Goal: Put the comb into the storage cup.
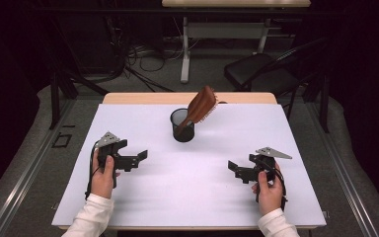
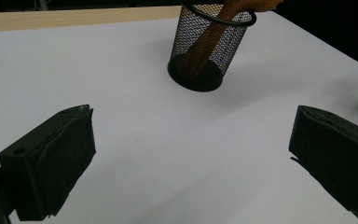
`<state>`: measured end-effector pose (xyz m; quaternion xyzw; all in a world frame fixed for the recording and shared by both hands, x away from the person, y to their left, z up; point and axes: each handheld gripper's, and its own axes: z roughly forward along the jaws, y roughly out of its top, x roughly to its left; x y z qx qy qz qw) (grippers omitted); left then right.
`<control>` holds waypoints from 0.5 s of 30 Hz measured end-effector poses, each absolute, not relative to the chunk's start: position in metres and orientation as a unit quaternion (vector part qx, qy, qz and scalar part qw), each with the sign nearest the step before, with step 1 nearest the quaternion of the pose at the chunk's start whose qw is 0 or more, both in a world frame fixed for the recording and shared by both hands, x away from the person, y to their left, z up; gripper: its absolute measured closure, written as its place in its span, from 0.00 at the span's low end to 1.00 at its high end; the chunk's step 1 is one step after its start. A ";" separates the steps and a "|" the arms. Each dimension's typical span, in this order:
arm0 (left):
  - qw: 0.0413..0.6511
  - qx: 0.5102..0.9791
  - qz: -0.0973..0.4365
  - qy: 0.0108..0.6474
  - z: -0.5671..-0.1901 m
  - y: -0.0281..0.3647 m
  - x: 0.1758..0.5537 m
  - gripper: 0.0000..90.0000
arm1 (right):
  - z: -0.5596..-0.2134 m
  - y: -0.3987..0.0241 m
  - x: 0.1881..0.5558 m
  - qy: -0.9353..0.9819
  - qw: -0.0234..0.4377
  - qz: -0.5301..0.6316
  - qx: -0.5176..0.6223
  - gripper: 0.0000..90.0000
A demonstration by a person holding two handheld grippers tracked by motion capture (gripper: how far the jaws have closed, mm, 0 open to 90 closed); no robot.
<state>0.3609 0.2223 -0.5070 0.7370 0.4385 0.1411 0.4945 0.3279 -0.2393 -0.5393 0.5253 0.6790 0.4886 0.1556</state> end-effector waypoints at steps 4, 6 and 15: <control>0.494 0.737 0.141 0.439 -0.507 0.222 0.361 0.00 | -0.540 -0.240 0.328 0.678 0.156 0.488 0.526 0.02; 0.494 0.737 0.141 0.439 -0.508 0.222 0.361 0.01 | -0.541 -0.241 0.328 0.677 0.155 0.489 0.527 0.02; 0.493 0.738 0.141 0.439 -0.508 0.222 0.361 0.01 | -0.541 -0.241 0.328 0.677 0.156 0.488 0.528 0.02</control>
